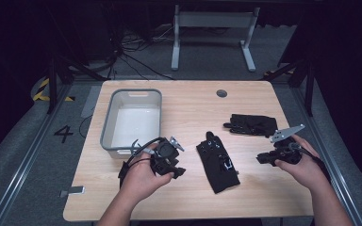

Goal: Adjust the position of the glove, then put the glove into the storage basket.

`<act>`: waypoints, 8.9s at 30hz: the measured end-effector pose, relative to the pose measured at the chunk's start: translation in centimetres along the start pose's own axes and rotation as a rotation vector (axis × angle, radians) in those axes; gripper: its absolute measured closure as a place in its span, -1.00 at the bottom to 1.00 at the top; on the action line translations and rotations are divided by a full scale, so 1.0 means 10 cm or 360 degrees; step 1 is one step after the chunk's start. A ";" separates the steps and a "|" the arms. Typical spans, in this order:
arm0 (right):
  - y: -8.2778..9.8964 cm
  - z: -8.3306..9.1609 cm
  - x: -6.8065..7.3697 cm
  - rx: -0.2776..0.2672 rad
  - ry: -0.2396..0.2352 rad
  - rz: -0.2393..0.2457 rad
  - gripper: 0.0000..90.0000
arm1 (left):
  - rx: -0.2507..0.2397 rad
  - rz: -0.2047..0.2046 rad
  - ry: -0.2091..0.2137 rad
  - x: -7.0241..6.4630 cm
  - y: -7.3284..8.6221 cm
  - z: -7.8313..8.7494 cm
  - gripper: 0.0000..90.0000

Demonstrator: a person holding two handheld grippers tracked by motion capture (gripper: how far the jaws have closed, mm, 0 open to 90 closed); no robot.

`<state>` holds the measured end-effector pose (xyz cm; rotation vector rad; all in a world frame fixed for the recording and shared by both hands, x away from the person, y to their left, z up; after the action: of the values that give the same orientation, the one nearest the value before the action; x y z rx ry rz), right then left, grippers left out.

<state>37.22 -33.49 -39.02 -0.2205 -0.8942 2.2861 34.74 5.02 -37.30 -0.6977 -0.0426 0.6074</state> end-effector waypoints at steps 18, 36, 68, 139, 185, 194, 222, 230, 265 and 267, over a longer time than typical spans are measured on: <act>0.08 0.05 -0.01 -0.0008 0.0024 -0.0051 0.79 | -0.0148 -0.0025 0.0184 -0.33 -0.33 -0.22 0.34; 0.13 0.11 -0.02 -0.0033 0.0021 -0.0077 0.75 | -0.0036 -0.0078 0.0243 -0.61 -0.29 -0.96 0.36; 0.07 0.03 0.07 -0.0042 -0.0019 -0.0038 0.64 | 0.0054 -0.0321 -0.0142 -0.88 -0.17 -1.33 0.42; -1.13 -1.50 0.14 -0.0053 -0.0077 0.0062 0.92 | 0.0075 -0.0335 0.0217 -0.64 0.10 -0.96 0.87; 0.18 -0.36 0.71 -0.0294 0.0043 -0.0281 0.91 | 0.0010 -0.0233 -0.0005 0.10 -0.01 -0.73 0.85; 0.30 -0.31 0.75 -0.0290 0.0152 -0.0349 0.63 | -0.0062 -0.0232 -0.0107 0.15 -0.03 -0.70 0.50; 0.39 -0.51 0.68 -0.0053 0.0073 -0.0229 0.86 | -0.0258 -0.0082 0.0018 0.00 -0.05 -0.23 0.57; 0.39 -0.46 0.76 -0.0023 0.0052 -0.0239 0.83 | -0.0267 -0.0081 0.0016 0.02 -0.05 -0.21 0.54; -0.06 0.08 0.17 -0.0336 0.0177 -0.0279 0.47 | -0.0231 0.0021 -0.0026 0.12 -0.04 -0.12 0.34; -0.12 0.05 0.08 -0.0340 0.0203 -0.0273 0.43 | -0.0228 0.0021 -0.0033 0.13 -0.04 -0.12 0.33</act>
<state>37.06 -32.60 -37.85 -0.3644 -1.0486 1.9963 36.27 4.80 -38.22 -0.8311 -0.1015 0.6286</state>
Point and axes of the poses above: each handheld gripper's, and its own axes: z roughly backward along the jaws, y roughly out of its underside, x roughly to its left, the point moved 1 cm from there along -z, roughly forward along the jaws, and after that the axes turned 8 degrees about -x, right-handed, at the moved point
